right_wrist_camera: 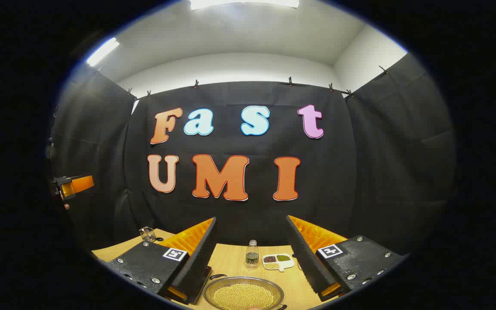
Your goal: First push the handle of the pot to place it horizontally, then grasp the pot with both hands and set it on the induction cooktop.
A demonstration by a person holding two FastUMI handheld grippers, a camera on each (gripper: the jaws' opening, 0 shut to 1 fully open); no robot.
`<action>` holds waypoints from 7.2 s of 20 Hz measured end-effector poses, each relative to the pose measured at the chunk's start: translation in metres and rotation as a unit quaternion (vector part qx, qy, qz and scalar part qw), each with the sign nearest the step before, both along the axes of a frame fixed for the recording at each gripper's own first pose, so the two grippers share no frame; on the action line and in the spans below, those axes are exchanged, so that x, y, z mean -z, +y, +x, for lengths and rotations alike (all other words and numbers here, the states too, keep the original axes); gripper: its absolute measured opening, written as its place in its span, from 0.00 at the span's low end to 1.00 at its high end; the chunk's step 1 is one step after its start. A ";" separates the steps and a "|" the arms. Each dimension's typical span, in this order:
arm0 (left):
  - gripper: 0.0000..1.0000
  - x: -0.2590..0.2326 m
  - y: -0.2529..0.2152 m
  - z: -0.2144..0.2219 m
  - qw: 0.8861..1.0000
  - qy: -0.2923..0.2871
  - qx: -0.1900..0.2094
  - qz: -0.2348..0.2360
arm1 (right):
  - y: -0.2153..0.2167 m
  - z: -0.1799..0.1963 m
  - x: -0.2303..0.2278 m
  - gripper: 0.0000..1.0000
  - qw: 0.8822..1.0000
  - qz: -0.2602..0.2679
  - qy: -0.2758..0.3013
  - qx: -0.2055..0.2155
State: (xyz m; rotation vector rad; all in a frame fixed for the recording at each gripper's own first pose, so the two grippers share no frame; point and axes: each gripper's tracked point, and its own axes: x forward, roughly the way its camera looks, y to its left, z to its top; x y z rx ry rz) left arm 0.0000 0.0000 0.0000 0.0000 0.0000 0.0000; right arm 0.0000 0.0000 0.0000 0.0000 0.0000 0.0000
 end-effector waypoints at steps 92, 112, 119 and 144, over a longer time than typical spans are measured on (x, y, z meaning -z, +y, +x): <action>0.97 0.083 0.019 -0.008 0.997 0.072 -0.022 -0.010 | -0.098 -0.039 0.405 0.00 0.918 0.056 0.386 0.065; 0.98 0.105 -0.021 -0.003 0.996 0.085 -0.005 -0.009 | -0.115 -0.006 0.407 0.00 0.919 0.078 0.381 0.070; 0.99 0.161 -0.062 0.003 0.991 0.132 0.024 -0.026 | -0.118 0.009 0.411 0.00 0.919 0.078 0.381 0.066; 0.98 0.422 -0.214 0.020 0.947 0.314 0.066 -0.029 | -0.139 0.042 0.385 0.29 0.946 0.083 0.303 0.077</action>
